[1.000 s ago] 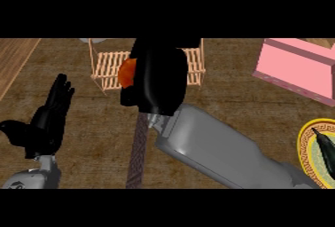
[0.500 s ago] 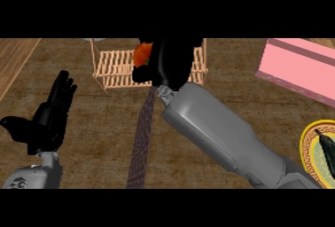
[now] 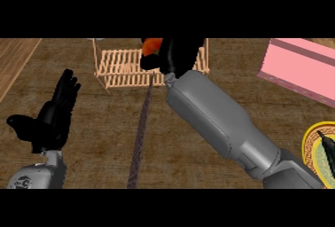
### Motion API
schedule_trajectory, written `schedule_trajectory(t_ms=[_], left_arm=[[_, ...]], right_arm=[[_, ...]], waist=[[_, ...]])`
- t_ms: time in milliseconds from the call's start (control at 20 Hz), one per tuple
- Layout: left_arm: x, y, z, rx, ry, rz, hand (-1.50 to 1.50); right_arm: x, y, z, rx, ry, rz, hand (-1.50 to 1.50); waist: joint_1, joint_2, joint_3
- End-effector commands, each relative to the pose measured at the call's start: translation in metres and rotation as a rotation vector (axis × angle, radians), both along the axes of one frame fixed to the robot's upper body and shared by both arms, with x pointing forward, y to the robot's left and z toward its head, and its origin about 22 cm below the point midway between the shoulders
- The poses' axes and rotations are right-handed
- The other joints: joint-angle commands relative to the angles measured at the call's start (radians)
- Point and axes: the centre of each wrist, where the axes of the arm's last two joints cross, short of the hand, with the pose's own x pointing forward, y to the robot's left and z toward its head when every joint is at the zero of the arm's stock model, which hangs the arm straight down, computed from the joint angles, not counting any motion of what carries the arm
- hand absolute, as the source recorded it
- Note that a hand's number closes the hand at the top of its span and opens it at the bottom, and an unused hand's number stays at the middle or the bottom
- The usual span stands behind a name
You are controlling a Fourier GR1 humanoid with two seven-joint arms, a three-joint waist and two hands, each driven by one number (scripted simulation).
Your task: Pick the tomato from the placemat and place it in the tiered shelf
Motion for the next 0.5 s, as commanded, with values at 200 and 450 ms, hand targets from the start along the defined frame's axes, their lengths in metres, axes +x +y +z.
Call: schedule_trajectory(t_ms=[200, 450], left_arm=[[-0.01, -0.011, -0.012, 0.0, 0.001, -0.013, 0.0], [0.008, 0.005, -0.002, -0.003, -0.014, -0.005, 0.0]], right_arm=[[0.017, -0.005, 0.001, 0.204, 0.051, -0.047, -1.5], [0.017, -0.008, -0.016, 0.218, 0.02, 0.013, -1.5]], waist=[[0.019, 0.005, 0.0], [0.011, 0.007, 0.0]])
